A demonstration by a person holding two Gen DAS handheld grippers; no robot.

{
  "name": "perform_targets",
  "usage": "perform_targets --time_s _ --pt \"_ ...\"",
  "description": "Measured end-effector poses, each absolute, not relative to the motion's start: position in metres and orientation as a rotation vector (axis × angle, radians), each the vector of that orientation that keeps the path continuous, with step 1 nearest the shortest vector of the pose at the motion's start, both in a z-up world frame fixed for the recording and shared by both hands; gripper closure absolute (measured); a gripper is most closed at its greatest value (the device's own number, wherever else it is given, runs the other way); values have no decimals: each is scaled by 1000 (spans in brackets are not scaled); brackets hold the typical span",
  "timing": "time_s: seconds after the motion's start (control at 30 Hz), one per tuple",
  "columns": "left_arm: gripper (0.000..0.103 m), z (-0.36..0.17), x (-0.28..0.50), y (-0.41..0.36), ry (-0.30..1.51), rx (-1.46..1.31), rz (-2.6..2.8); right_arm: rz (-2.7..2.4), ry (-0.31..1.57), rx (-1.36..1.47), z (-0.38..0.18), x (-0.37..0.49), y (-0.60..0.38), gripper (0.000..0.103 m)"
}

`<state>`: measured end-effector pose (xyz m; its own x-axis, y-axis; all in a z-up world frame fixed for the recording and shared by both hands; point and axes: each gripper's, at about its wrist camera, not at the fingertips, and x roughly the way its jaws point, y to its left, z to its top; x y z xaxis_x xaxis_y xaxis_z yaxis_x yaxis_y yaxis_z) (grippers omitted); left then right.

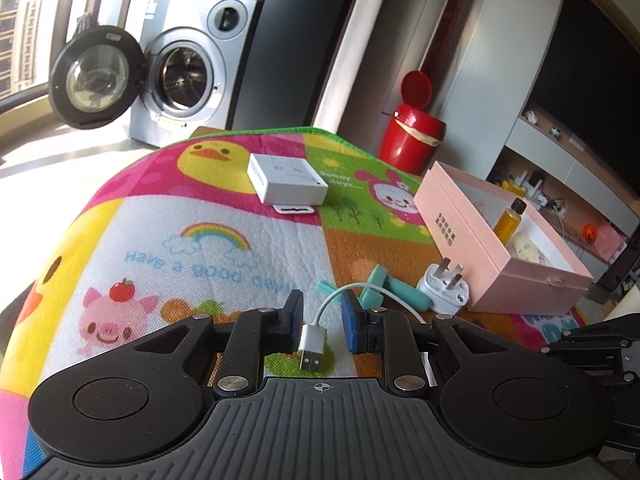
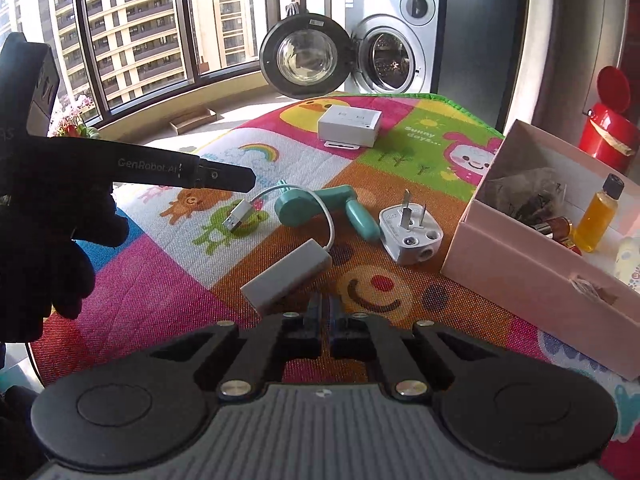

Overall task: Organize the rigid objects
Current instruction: 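Grasp the teal plastic clip with the left tool while the right tool moves toward the white USB adapter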

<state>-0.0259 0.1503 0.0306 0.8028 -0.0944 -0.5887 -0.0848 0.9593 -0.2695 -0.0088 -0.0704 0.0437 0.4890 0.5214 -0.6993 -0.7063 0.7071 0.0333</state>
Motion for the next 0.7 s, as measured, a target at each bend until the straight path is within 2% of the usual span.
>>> perform_targets --time_s 0.1,0.23,0.27,0.5,0.7 --pt "80 20 -14 148 708 -256 -16 733 732 -258 44 -5 -72 96" --pt "81 17 -6 142 724 -189 -36 749 729 -257 42 -8 -73 84" --pt "84 18 -4 142 721 -187 -44 749 729 -261 41 -9 -73 83" --pt "88 35 -23 139 590 -226 -194 694 747 -221 27 -4 -86 78" --pt "87 31 -39 115 717 -177 -383 660 739 -208 25 -4 -96 74"
